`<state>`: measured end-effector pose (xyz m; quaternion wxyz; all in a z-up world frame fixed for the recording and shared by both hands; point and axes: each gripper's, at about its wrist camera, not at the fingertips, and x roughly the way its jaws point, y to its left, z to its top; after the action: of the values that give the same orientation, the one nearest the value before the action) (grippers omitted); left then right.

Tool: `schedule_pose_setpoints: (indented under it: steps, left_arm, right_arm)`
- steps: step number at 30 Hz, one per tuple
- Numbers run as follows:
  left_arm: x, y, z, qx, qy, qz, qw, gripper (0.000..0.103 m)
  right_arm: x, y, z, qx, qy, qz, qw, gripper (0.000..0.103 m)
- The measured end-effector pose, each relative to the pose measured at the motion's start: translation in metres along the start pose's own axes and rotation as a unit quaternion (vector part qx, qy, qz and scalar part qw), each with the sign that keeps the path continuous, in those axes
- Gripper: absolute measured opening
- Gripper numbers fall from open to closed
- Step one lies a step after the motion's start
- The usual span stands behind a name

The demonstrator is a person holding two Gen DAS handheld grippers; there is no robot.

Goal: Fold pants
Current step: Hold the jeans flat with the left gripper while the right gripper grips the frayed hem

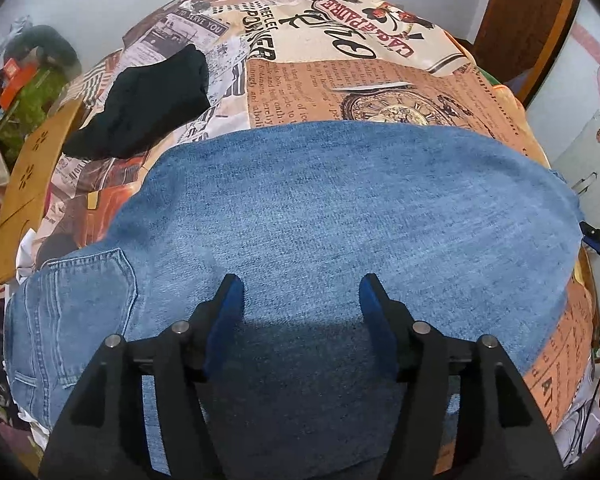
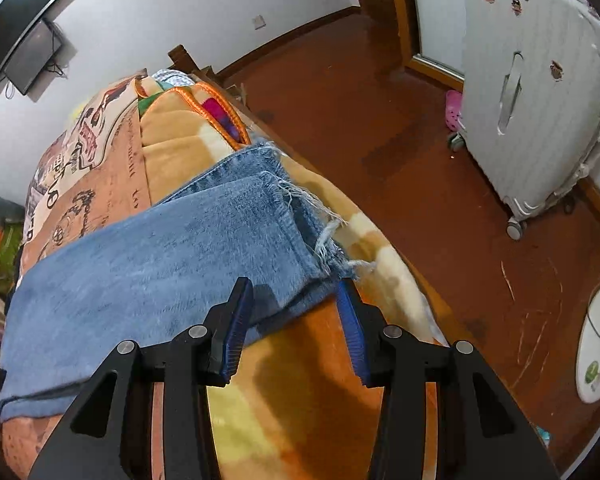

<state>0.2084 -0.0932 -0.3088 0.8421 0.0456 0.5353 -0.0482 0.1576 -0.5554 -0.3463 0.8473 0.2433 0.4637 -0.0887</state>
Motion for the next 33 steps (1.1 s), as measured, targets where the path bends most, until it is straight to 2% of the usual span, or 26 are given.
schedule_pose_setpoints:
  steps: [5,6,7,10,14,20,22,26,31,33]
  left_arm:
    - [0.001,-0.002,0.0,0.003,-0.002,0.008,1.0,0.062]
    - [0.001,-0.002,0.0,0.002,-0.002,0.008,1.0,0.062]
    - [0.001,-0.002,0.0,0.002,-0.002,0.008,1.0,0.062]
    - [0.001,-0.003,0.0,0.001,-0.003,0.008,1.0,0.062]
    - [0.001,-0.002,0.0,0.002,-0.003,0.008,1.0,0.062]
    - [0.001,-0.002,0.0,0.002,-0.003,0.008,1.0,0.062]
    - [0.0,-0.001,0.0,0.001,-0.005,0.008,1.0,0.062]
    - [0.0,-0.001,0.0,-0.001,-0.007,0.006,1.0,0.062]
    - [0.0,-0.001,0.001,0.0,-0.009,0.007,0.9999,0.062]
    - [0.0,-0.002,0.0,-0.001,-0.009,0.006,0.9999,0.062]
  right_arm:
    - [0.01,-0.001,0.001,0.004,-0.005,0.008,1.0,0.037]
    - [0.011,-0.001,0.001,0.006,-0.009,0.007,1.0,0.033]
    - [0.01,0.0,0.002,0.004,-0.014,0.0,1.0,0.023]
    - [0.002,0.0,0.005,-0.002,-0.022,0.0,1.0,0.015]
    - [-0.014,0.007,0.01,-0.026,-0.041,-0.006,0.999,0.011]
    - [-0.065,0.017,0.041,-0.033,-0.115,0.033,0.992,0.008]
    - [-0.069,0.022,0.044,-0.047,-0.122,0.028,0.991,0.008]
    - [-0.045,0.018,0.033,-0.057,-0.095,-0.001,0.994,0.008]
    - [0.008,-0.001,0.006,-0.027,-0.015,-0.006,1.0,0.008]
    - [0.008,0.001,0.004,-0.03,-0.012,-0.014,0.999,0.01]
